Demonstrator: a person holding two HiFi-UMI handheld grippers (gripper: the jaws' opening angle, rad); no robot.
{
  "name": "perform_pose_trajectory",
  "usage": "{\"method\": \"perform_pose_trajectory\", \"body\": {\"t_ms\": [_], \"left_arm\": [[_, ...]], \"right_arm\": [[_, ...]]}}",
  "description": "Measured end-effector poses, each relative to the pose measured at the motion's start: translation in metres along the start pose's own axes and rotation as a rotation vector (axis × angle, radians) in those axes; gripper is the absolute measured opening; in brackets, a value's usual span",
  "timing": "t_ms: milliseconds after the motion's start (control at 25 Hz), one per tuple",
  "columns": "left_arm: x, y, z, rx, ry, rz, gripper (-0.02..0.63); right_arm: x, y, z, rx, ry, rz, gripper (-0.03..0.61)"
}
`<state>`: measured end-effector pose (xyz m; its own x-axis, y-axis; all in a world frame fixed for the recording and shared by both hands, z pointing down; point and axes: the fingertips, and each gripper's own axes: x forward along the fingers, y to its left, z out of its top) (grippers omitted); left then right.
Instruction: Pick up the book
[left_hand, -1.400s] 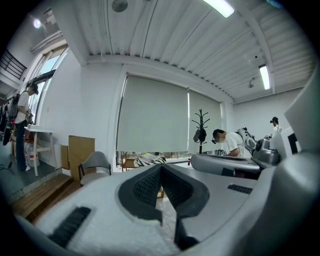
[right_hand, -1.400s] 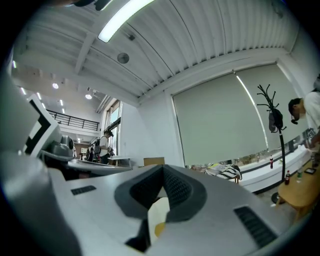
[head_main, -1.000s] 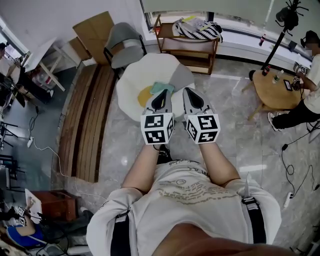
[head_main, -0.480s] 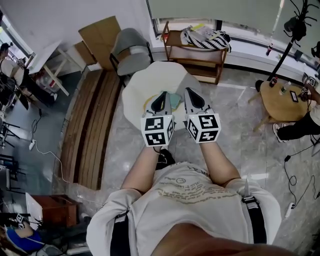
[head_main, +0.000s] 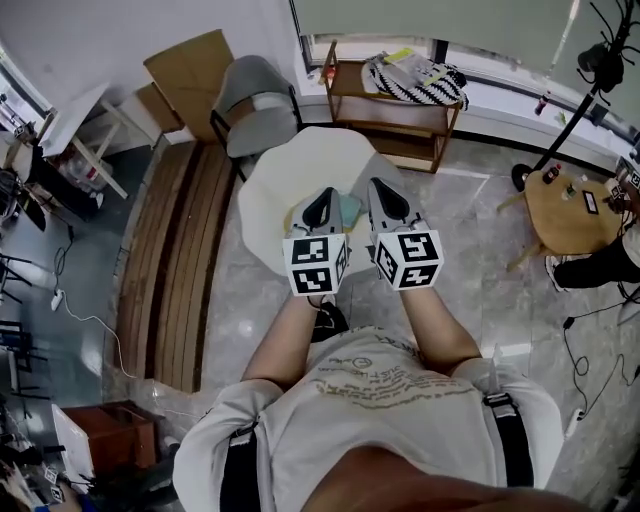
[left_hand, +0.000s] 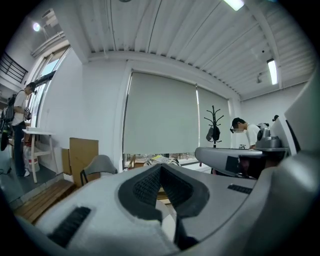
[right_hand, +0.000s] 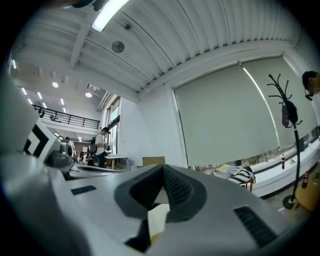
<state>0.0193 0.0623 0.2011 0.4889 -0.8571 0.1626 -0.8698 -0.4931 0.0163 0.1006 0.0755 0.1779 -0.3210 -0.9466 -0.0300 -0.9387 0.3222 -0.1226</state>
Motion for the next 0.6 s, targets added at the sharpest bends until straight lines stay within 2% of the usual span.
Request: {"method": "perform_pose_trajectory", "body": {"t_ms": [600], "left_arm": [[0.110, 0.107, 0.012, -0.036, 0.058, -0.038, 0.018]], "right_arm": [[0.151, -0.007, -0.006, -0.006, 0.067, -0.037, 0.026]]}}
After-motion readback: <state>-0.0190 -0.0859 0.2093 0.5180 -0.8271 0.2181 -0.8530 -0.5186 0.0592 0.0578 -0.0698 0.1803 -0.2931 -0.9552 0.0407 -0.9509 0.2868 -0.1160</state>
